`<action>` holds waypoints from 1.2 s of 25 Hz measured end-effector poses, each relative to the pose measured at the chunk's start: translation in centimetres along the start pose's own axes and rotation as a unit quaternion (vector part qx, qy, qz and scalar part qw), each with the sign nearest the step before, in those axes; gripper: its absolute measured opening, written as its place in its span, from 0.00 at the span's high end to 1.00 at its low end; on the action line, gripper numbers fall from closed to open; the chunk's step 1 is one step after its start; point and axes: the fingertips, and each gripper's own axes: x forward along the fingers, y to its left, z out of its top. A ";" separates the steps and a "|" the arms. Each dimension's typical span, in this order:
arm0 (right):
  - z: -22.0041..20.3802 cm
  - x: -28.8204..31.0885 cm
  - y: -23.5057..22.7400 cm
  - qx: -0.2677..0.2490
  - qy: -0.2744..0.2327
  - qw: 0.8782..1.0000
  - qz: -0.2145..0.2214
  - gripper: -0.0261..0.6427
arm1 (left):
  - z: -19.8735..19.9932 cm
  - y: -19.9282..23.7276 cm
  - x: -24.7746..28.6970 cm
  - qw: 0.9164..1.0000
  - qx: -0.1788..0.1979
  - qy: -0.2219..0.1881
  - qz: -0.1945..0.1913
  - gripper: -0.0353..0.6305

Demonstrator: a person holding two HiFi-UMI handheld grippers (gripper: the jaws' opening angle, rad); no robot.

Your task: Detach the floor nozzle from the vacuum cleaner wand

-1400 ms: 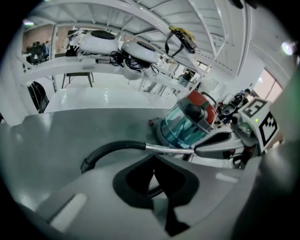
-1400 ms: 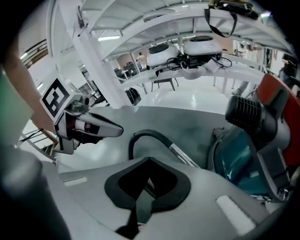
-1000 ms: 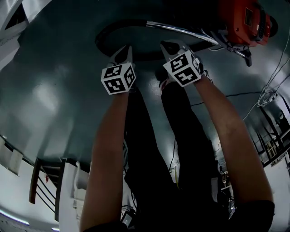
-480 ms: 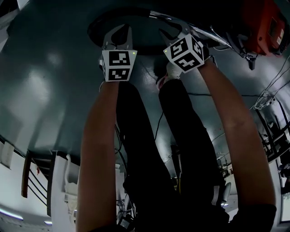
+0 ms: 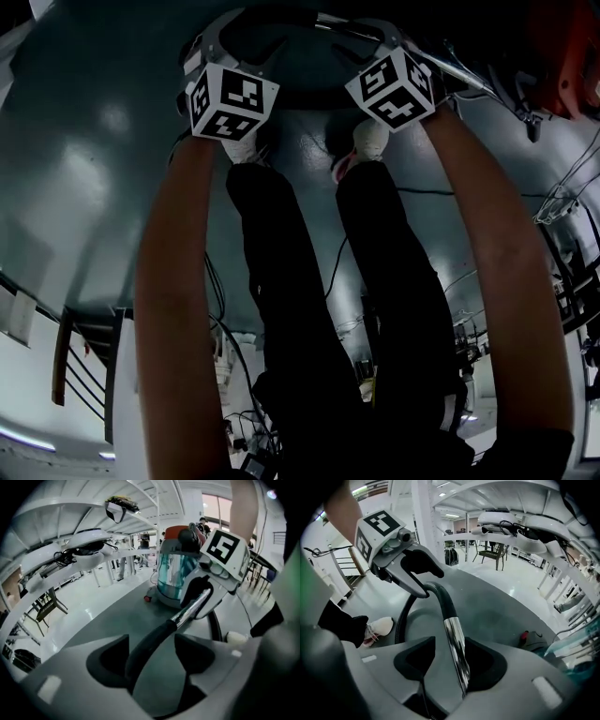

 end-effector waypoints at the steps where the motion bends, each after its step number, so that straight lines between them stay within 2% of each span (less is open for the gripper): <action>1: -0.2 0.1 0.0 0.004 0.003 1.000 0.001 0.66 | 0.1 0.3 0.3 1.000 0.008 0.005 -0.007 0.49; 4: -0.7 0.4 0.1 -0.003 0.016 1.000 0.011 0.66 | -0.3 0.4 1.4 0.998 0.027 0.032 -0.049 0.45; 6: -0.8 0.7 0.0 -0.011 0.022 1.000 0.013 0.66 | -0.6 0.0 2.2 0.994 0.048 0.054 -0.085 0.45; 11: -0.7 1.3 -0.3 -0.016 0.019 1.000 0.016 0.66 | -1.8 -1.2 4.1 0.975 0.123 0.103 -0.154 0.45; 13: -0.6 1.4 -0.5 -0.014 0.015 1.000 0.015 0.66 | -2.3 -0.9 5.0 0.970 0.148 0.116 -0.153 0.49; 15: -0.6 1.6 -0.5 -0.018 0.013 1.000 0.018 0.66 | -2.5 -0.4 5.6 0.968 0.166 0.125 -0.138 0.64; 17: -0.9 1.7 0.0 -0.040 0.014 0.999 0.025 0.66 | -3.0 -0.7 5.8 0.963 0.186 0.135 -0.141 0.66; 21: -1.3 1.7 2.2 -0.094 0.017 0.994 0.059 0.55 | -4.0 -2.6 4.2 0.949 0.221 0.142 -0.175 0.70; 25: -0.6 1.1 3.8 -0.144 0.031 0.986 0.082 0.55 | -3.2 -3.4 1.6 0.946 0.230 0.131 -0.188 0.70; 30: -0.9 1.3 3.9 -0.151 0.047 0.985 0.075 0.59 | -2.5 -4.3 0.2 0.944 0.224 0.124 -0.209 0.71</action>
